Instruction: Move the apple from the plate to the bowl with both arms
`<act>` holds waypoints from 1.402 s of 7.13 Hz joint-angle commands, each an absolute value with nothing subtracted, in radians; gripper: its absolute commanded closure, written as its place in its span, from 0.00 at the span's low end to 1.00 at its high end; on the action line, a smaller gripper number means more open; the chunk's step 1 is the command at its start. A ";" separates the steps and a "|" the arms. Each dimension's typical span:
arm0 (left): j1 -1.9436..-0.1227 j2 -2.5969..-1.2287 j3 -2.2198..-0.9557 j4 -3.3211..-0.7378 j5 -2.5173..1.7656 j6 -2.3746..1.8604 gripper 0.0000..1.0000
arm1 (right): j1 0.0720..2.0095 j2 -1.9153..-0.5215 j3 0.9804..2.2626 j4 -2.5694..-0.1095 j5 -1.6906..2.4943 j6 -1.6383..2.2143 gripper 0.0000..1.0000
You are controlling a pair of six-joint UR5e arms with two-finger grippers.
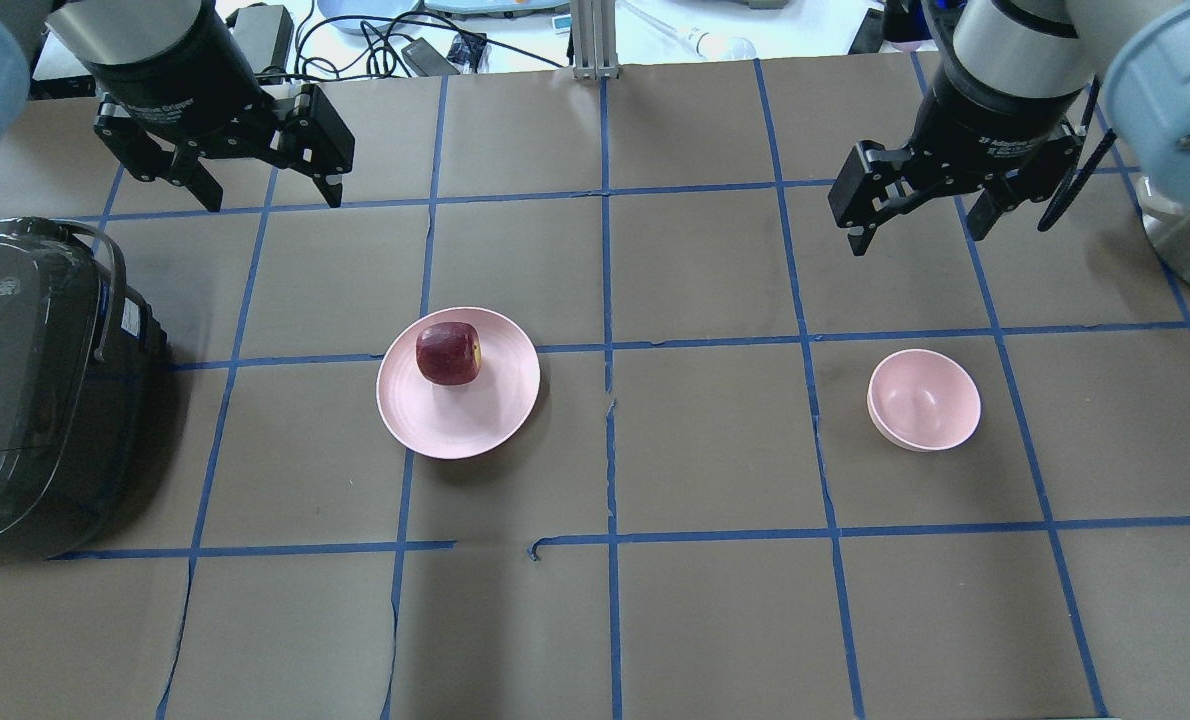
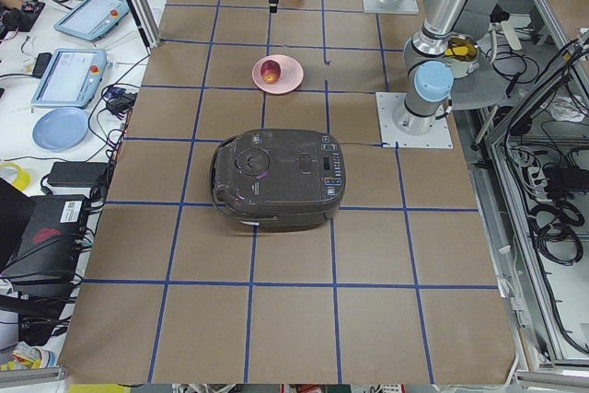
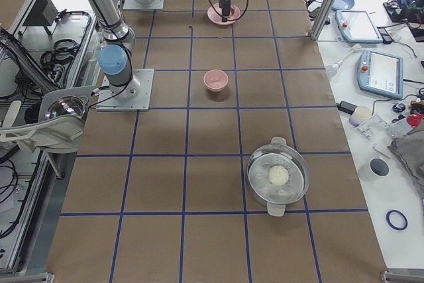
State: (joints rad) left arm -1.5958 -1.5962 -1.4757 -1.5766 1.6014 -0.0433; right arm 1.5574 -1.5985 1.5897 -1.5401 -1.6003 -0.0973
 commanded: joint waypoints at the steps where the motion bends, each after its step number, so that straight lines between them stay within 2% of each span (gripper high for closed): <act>1: -1.620 -1.666 -1.500 -1.511 1.592 -0.081 0.00 | 1.499 -1.563 1.594 -1.542 -1.623 -0.106 0.00; 3: -1.687 -1.725 -1.607 -1.379 1.595 -0.145 0.00 | 1.377 -1.510 1.598 -1.543 -1.614 -0.226 0.00; 4: -1.696 -1.750 -1.681 -1.311 1.598 -0.172 0.00 | 1.311 -1.488 1.639 -1.619 -1.602 -0.280 0.03; 6: -1.709 -1.787 -1.791 -1.125 1.592 -0.173 0.00 | 1.223 -1.476 1.844 -1.830 -1.598 -0.425 0.00; 8: -1.710 -1.807 -1.838 -1.058 1.597 -0.169 0.00 | 1.210 -1.442 1.975 -1.986 -1.598 -0.473 0.00; 10: -1.709 -1.821 -1.848 -1.039 1.598 -0.158 0.00 | 1.210 -1.352 1.985 -2.028 -1.567 -0.474 0.00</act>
State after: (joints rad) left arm -1.7091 -1.8130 -1.8408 -1.0565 1.5974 -0.1616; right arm 1.2114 -1.4061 1.9726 -1.9999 -1.5898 -0.4707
